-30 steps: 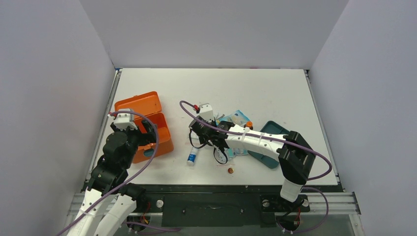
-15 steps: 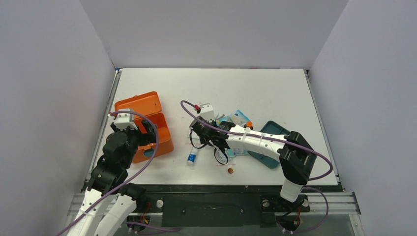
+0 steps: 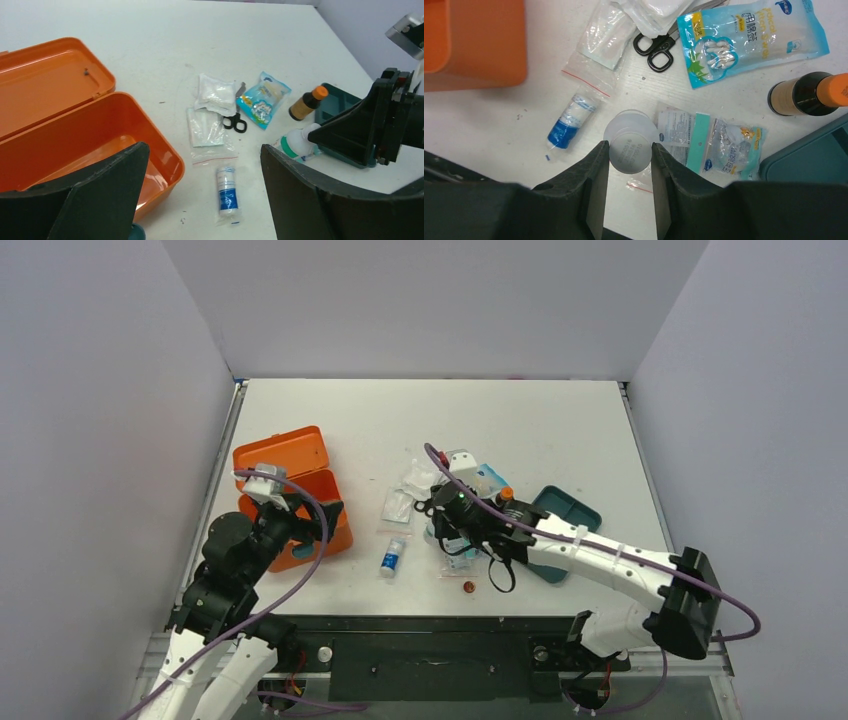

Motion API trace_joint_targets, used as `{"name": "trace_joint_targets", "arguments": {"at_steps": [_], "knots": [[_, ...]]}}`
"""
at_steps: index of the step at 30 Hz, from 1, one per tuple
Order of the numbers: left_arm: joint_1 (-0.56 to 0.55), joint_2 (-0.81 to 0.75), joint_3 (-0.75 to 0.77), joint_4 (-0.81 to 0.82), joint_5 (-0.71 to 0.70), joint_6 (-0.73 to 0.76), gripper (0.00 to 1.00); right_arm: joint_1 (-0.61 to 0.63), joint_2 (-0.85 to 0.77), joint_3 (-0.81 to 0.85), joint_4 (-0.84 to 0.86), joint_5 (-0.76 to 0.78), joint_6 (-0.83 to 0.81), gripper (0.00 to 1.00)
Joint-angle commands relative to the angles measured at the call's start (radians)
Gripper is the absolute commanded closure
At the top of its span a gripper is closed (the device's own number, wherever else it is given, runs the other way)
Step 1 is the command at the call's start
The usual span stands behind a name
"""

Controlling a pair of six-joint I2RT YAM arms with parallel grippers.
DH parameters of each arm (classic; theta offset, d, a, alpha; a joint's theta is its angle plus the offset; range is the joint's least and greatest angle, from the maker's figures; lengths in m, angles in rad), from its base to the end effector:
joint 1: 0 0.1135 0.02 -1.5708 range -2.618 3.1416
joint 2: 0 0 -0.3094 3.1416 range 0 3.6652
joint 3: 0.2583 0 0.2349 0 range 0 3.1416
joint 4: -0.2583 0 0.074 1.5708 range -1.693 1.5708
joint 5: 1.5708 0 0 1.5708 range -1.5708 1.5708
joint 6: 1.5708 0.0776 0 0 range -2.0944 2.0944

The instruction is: Organize the medicine kit

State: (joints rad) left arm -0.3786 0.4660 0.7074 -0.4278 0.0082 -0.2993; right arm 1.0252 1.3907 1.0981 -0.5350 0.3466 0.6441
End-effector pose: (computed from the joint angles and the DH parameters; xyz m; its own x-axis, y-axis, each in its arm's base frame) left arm 0.0915 -0.0371 0.3370 -0.2757 -0.2076 -0.9385 0.3096 0.9052 -0.2912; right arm 0.1776 0.2417 0.3016 -0.7167 -0.0922 -0.6913 -0.3181 0.9253 0.2063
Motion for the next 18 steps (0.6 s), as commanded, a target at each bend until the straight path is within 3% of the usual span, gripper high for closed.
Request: {"name": "trace_joint_targets", "arguments": {"at_steps": [1, 6, 18], "knots": [[-0.005, -0.02, 0.022, 0.105, 0.194, -0.012, 0.2, -0.009, -0.137, -0.038, 0.052, -0.068, 0.004, 1.0], [-0.005, 0.008, 0.017, 0.124, 0.432, -0.07, 0.2, -0.012, -0.281, -0.093, 0.071, -0.156, 0.006, 1.0], [-0.005, 0.063, 0.053, 0.093, 0.771, -0.085, 0.2, -0.011, -0.41, -0.161, 0.221, -0.511, 0.035, 1.0]]}}
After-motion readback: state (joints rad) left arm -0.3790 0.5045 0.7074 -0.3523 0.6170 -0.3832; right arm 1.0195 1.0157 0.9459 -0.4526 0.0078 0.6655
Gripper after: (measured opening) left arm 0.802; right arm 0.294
